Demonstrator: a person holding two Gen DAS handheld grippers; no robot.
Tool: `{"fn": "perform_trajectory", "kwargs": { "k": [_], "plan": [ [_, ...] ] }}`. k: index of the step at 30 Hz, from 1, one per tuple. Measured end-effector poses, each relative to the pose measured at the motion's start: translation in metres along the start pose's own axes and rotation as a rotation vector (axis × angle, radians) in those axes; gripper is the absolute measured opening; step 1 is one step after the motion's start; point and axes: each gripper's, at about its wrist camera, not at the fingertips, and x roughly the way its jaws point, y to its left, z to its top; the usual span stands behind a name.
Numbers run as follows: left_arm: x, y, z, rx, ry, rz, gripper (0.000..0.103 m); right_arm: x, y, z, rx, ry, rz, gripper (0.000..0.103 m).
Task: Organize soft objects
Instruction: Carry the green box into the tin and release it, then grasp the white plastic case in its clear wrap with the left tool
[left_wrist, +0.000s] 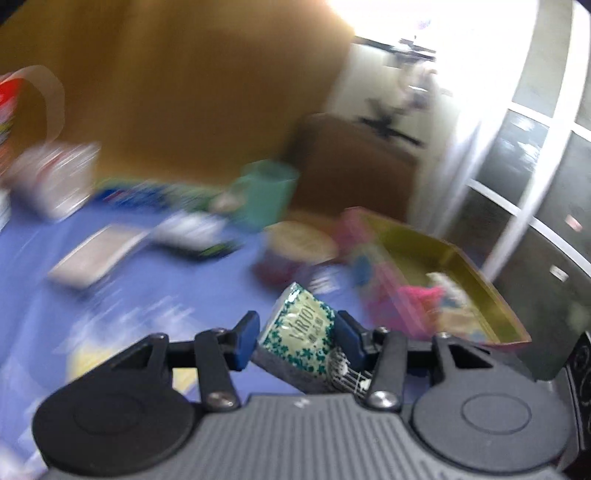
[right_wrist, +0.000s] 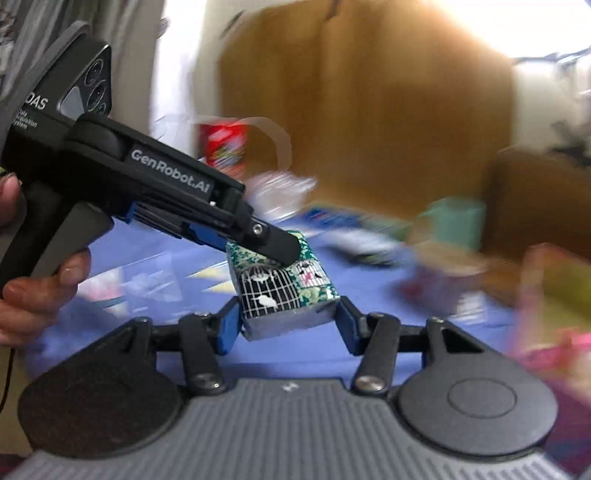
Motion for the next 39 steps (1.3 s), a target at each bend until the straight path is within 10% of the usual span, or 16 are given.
{"fn": "perform_trajectory", "kwargs": {
  "k": [10, 18, 26, 32, 39],
  "plan": [
    [0.115, -0.12, 0.036, 0.088, 0.03, -0.129, 0.053, -0.052, -0.133, -0.004, 0.133, 0.006, -0.368, 0.058],
    [0.095, -0.091, 0.023, 0.074, 0.009, -0.044, 0.061, -0.049, -0.183, -0.017, 0.278, -0.048, -0.571, 0.074],
    [0.031, 0.036, -0.015, -0.019, 0.015, 0.235, 0.063, -0.046, -0.143, 0.012, 0.329, -0.193, -0.301, 0.03],
    [-0.031, 0.125, -0.038, -0.111, -0.09, 0.525, 0.063, 0.053, -0.085, 0.043, 0.435, -0.002, 0.095, 0.036],
    [-0.065, 0.181, -0.057, -0.377, -0.197, 0.444, 0.063, 0.208, -0.049, 0.056, 0.841, 0.237, 0.295, 0.055]
  ]
}}
